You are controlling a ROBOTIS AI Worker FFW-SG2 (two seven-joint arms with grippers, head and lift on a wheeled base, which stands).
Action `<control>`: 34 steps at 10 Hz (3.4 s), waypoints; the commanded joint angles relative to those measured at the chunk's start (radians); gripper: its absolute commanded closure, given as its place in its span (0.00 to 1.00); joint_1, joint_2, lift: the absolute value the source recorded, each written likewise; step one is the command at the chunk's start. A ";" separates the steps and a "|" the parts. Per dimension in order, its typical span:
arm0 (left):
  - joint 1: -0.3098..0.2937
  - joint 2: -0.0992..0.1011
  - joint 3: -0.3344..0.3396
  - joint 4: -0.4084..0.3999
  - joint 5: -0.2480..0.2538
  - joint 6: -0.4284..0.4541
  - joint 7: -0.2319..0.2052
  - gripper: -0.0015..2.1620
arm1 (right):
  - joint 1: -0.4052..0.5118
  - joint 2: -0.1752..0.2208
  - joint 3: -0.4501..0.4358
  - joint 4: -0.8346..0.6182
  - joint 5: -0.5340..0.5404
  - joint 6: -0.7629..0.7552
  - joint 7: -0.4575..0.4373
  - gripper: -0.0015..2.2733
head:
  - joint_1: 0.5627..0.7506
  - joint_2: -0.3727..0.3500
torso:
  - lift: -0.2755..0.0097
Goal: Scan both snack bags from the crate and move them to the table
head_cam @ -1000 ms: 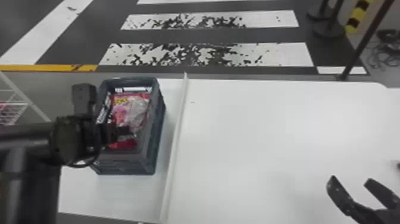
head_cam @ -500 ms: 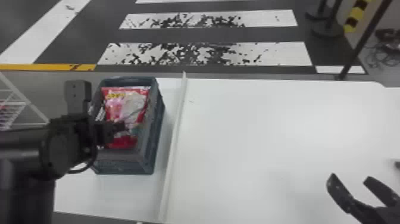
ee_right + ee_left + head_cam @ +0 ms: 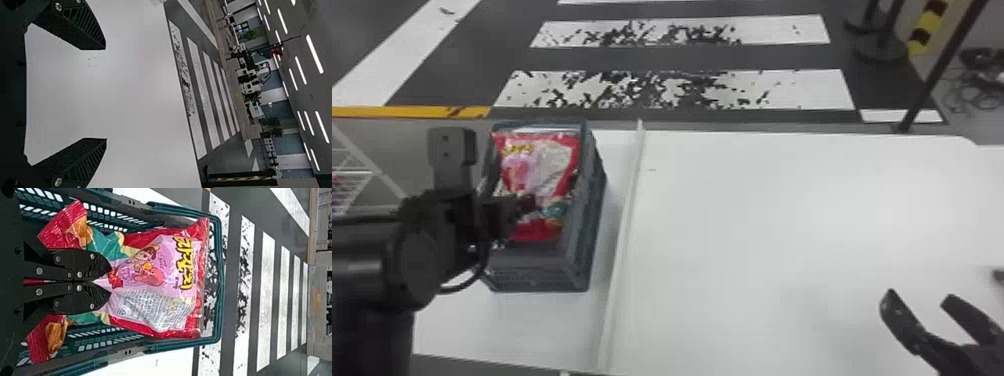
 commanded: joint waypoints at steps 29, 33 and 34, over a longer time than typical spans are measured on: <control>0.004 -0.195 -0.660 0.267 0.019 -0.328 -0.082 0.99 | -0.033 0.014 -0.152 -0.046 -0.019 0.054 -0.055 0.05 | 0.70 0.03 | 0.66; 0.001 -0.195 -0.809 0.425 0.024 -0.432 -0.152 0.99 | -0.068 0.020 -0.148 -0.040 -0.014 0.082 -0.075 0.05 | 0.70 0.03 | 0.66; 0.001 -0.195 -0.821 0.452 0.025 -0.472 -0.152 0.99 | -0.074 0.025 -0.148 -0.040 -0.012 0.082 -0.075 0.05 | 0.70 0.03 | 0.66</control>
